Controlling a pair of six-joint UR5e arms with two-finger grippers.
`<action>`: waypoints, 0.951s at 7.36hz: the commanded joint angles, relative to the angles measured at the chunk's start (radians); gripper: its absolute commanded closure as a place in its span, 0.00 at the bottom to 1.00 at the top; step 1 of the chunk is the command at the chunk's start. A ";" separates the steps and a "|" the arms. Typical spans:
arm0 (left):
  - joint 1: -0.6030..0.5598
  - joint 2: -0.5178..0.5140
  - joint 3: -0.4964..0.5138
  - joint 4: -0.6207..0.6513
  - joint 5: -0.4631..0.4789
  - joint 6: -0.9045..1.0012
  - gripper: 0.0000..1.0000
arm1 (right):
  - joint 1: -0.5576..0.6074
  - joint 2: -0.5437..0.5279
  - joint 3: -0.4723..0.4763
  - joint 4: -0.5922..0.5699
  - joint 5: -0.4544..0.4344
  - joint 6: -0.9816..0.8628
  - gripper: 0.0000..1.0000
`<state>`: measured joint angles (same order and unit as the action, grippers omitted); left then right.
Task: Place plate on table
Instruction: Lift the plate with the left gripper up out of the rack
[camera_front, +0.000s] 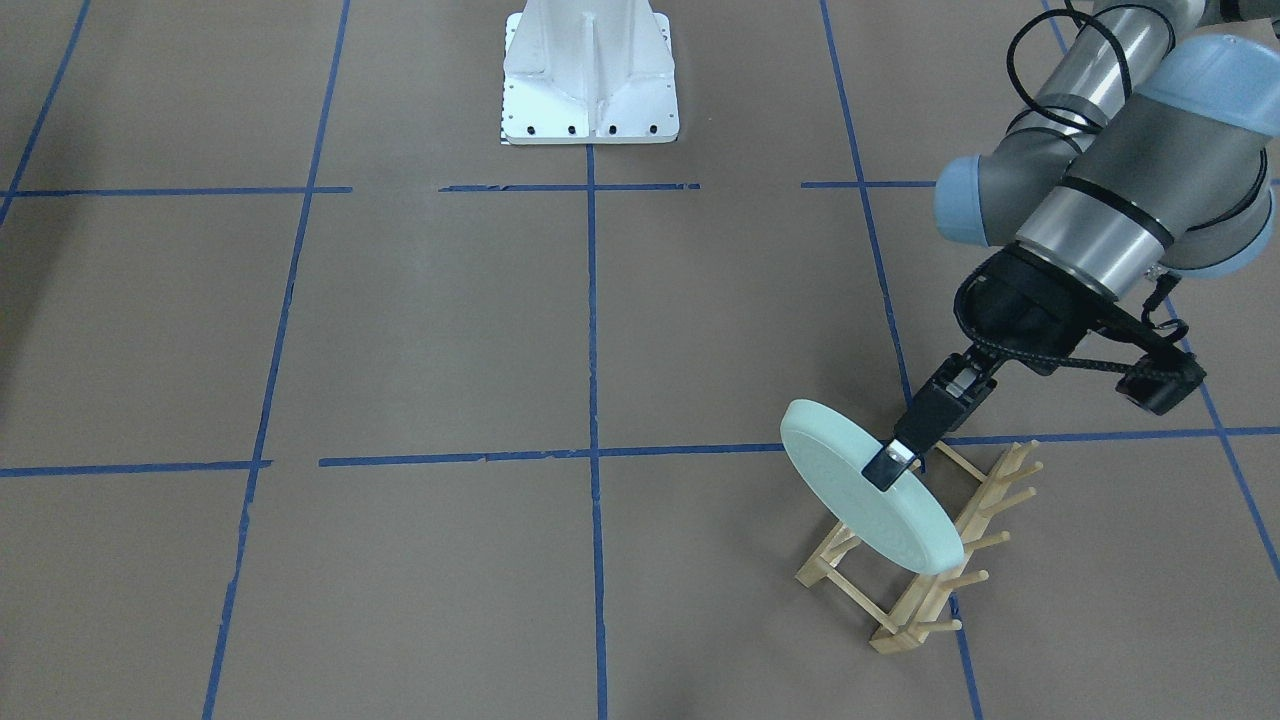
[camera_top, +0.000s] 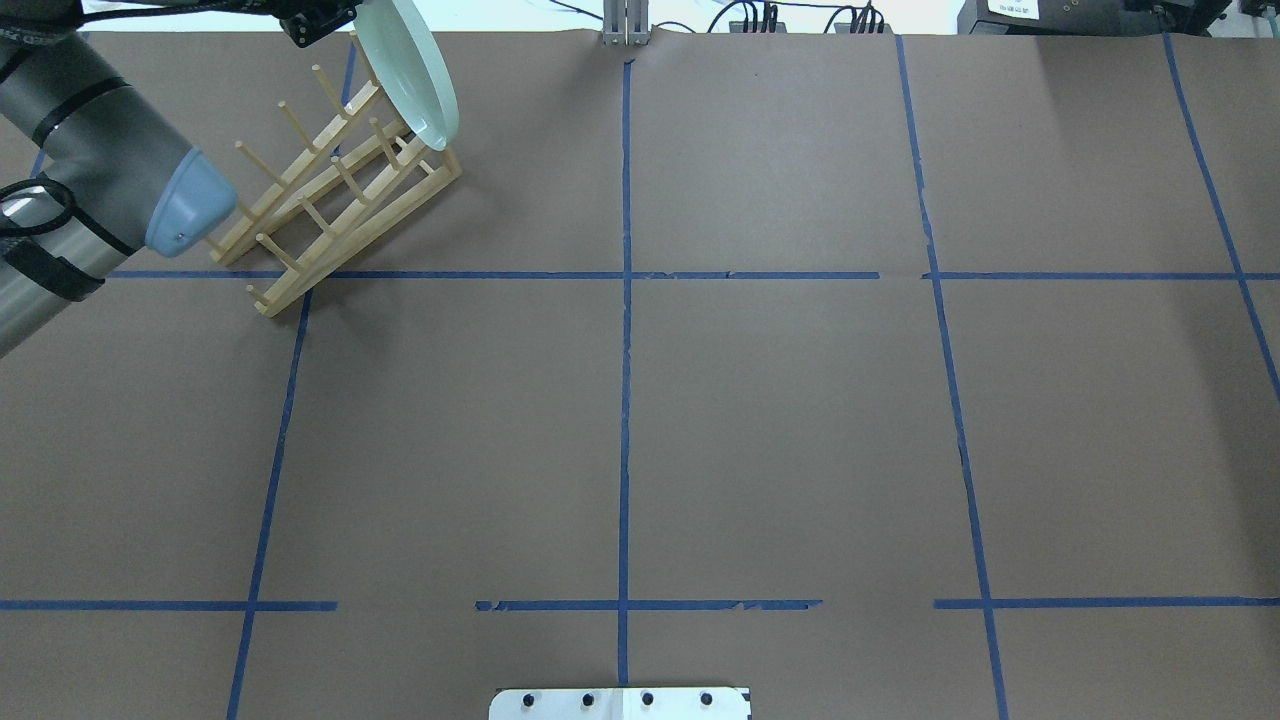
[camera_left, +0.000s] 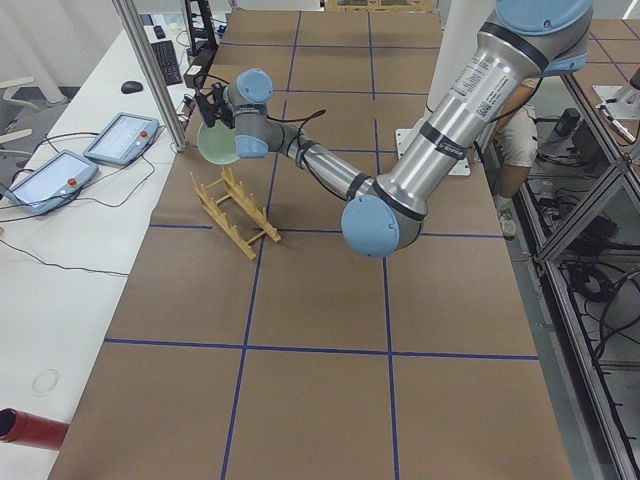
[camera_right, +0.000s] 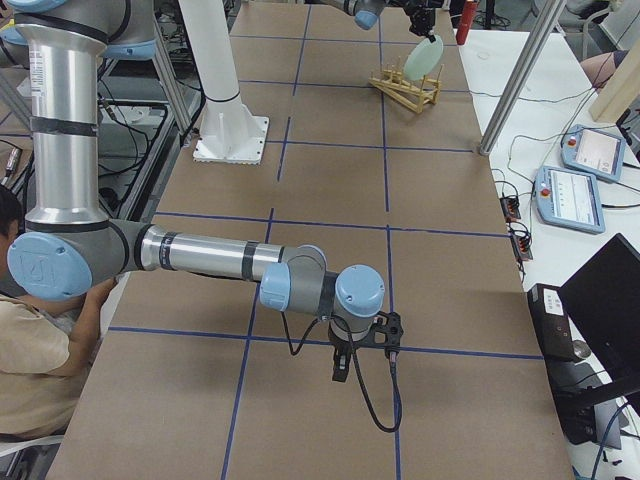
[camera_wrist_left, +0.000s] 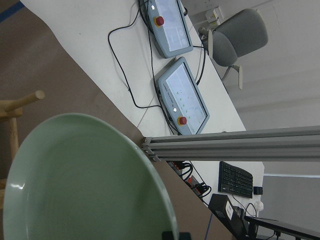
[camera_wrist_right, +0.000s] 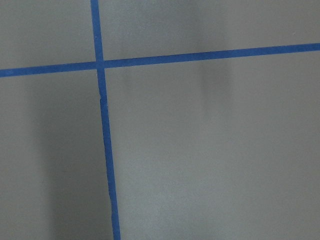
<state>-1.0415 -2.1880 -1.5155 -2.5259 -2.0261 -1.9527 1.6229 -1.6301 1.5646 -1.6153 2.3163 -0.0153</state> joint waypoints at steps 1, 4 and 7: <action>0.026 0.037 -0.188 0.241 -0.036 0.001 1.00 | 0.000 -0.001 0.000 0.000 0.000 0.000 0.00; 0.203 -0.020 -0.296 0.811 -0.030 0.020 1.00 | 0.000 -0.001 0.000 0.000 0.000 0.000 0.00; 0.355 -0.088 -0.252 1.152 0.044 0.122 1.00 | 0.000 -0.001 0.000 0.000 0.000 0.000 0.00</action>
<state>-0.7483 -2.2392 -1.7907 -1.5291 -2.0316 -1.8887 1.6229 -1.6306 1.5647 -1.6152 2.3163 -0.0153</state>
